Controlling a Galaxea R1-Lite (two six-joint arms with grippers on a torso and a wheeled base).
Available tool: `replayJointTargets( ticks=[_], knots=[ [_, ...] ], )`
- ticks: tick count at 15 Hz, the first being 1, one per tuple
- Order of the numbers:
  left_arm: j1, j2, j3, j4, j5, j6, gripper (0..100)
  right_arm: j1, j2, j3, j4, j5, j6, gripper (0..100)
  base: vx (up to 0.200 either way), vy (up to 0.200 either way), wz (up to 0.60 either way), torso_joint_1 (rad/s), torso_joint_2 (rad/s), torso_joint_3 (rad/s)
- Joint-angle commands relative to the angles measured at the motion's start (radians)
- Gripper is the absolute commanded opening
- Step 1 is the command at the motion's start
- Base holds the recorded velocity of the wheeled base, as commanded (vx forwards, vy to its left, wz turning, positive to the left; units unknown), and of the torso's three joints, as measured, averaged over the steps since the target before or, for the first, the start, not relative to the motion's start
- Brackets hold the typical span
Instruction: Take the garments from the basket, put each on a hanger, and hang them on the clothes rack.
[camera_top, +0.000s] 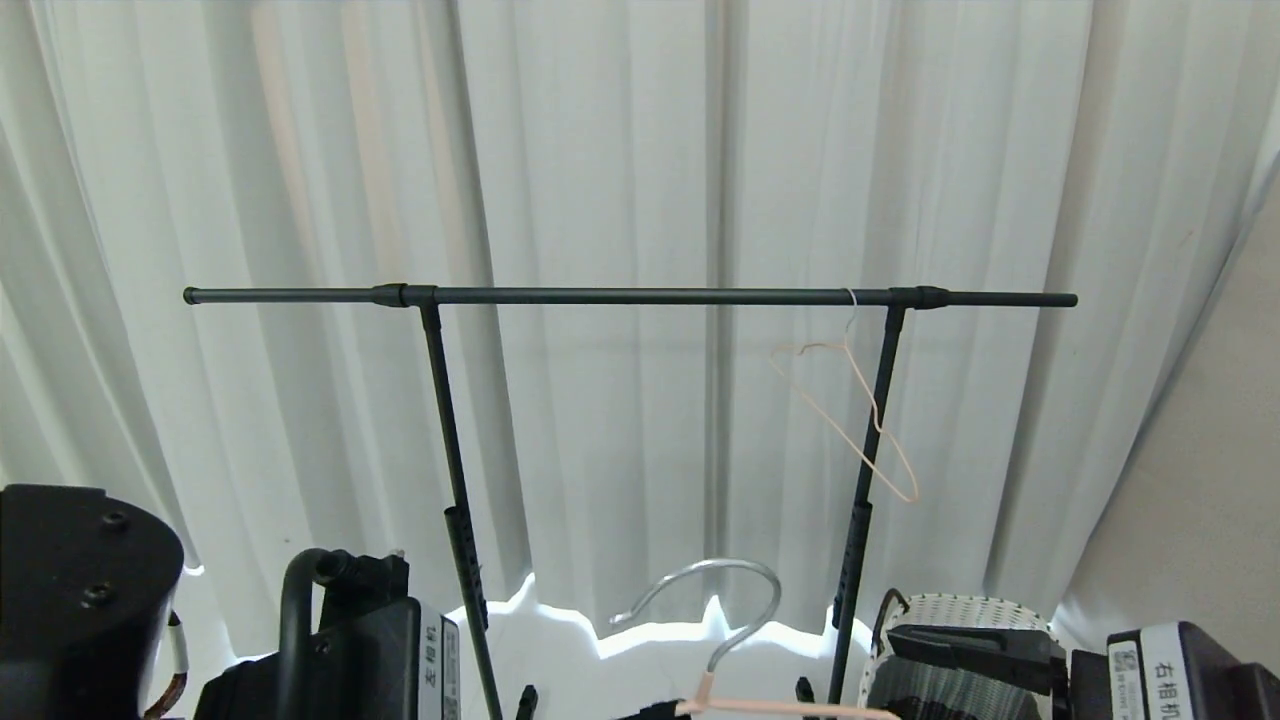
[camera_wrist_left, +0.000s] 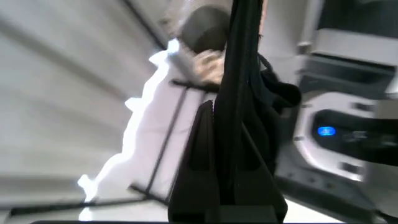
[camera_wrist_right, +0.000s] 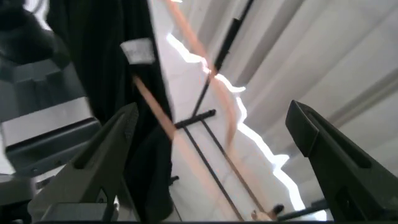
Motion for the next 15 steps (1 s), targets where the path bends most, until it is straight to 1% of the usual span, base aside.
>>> replayJointTargets(
  ticks=[1,2,3,4,6,7,8,9,11,15],
  knots=[
    [0.004,-0.014,0.024,0.000,0.070,-0.001,0,-0.044,-0.010,0.022,-0.001,-0.008,-0.002,100,0.000,0.000,0.00,0.000,0.00,0.000],
    [0.007,-0.034,0.035,0.000,0.125,-0.003,0,-0.075,-0.021,0.034,0.001,-0.008,-0.002,100,0.000,0.000,0.00,0.000,0.00,0.000],
    [0.016,-0.048,0.039,0.000,0.158,-0.011,0,-0.102,-0.027,0.047,0.001,-0.007,-0.002,100,0.000,0.000,0.00,0.000,0.00,0.000],
    [0.038,-0.057,0.036,-0.002,0.165,-0.017,0,-0.116,-0.029,0.059,0.001,-0.007,0.000,100,0.000,0.000,0.00,0.000,0.00,0.000],
    [0.101,-0.063,0.003,-0.017,0.173,-0.060,0,-0.116,-0.020,0.066,0.001,-0.004,0.007,100,0.000,0.000,0.00,0.000,0.00,0.000],
    [0.116,-0.063,-0.014,-0.017,0.181,-0.075,0,-0.116,-0.010,0.066,0.001,-0.004,0.007,100,0.000,0.000,0.00,0.000,0.00,0.000],
    [0.130,-0.062,-0.040,-0.017,0.199,-0.096,0,-0.116,0.000,0.063,0.001,-0.004,0.007,100,0.000,0.000,0.00,0.000,0.00,0.000],
    [0.131,-0.060,-0.077,-0.017,0.221,-0.141,0,-0.116,0.025,0.054,-0.001,0.004,0.009,100,0.000,0.000,0.00,0.000,0.00,0.000],
    [0.128,-0.062,-0.108,-0.017,0.224,-0.158,0,-0.116,0.068,0.030,-0.002,0.016,0.015,100,0.000,0.000,0.00,0.000,0.00,0.000],
    [0.122,-0.065,-0.134,-0.019,0.224,-0.152,0,-0.101,0.241,-0.116,-0.005,0.018,0.159,100,0.000,0.000,0.00,0.000,0.00,0.000]
  ],
)
